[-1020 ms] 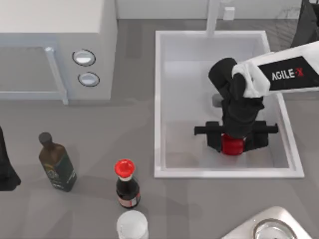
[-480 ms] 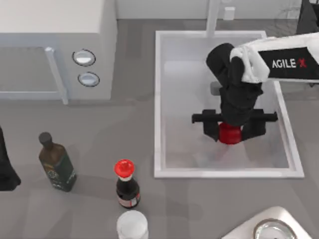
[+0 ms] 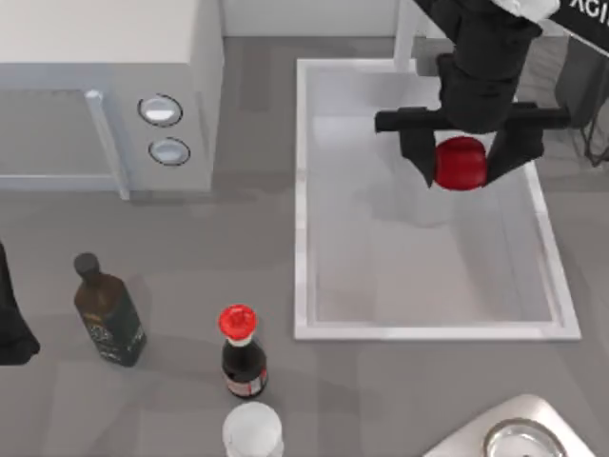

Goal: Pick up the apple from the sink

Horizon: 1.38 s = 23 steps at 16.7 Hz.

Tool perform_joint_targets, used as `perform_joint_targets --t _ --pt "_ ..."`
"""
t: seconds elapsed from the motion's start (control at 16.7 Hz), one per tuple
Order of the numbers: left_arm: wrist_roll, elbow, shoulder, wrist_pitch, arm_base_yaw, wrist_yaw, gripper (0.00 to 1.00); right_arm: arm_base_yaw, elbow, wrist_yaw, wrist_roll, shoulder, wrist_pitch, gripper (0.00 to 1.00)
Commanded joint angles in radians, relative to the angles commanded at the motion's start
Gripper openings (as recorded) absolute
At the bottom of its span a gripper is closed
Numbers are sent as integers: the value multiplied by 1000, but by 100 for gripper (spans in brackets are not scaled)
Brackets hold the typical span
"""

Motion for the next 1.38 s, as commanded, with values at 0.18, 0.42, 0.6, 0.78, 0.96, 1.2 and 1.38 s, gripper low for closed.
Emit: perform_joint_targets --t 0.18,0.42,0.6,0.78,0.96,1.2,1.38 --pt "0 0 0 0 0 0 100 -3 124 -1 -3 -44 -149 0" --pt "0 0 0 0 0 0 100 -5 174 -1 -5 -66 -204 0" --pt "0 0 0 0 0 0 100 0 172 -1 -3 -65 -201 0" --pt "0 0 0 0 0 0 100 -38 133 -3 -40 -94 -184 0" --pt "0 0 0 0 0 0 100 -140 1 -9 -142 -171 -141 0" --pt "0 0 0 0 0 0 100 -307 -226 -17 -307 -291 -75 0" --pt "0 0 0 0 0 0 100 -381 -304 -21 -381 -344 -46 0"
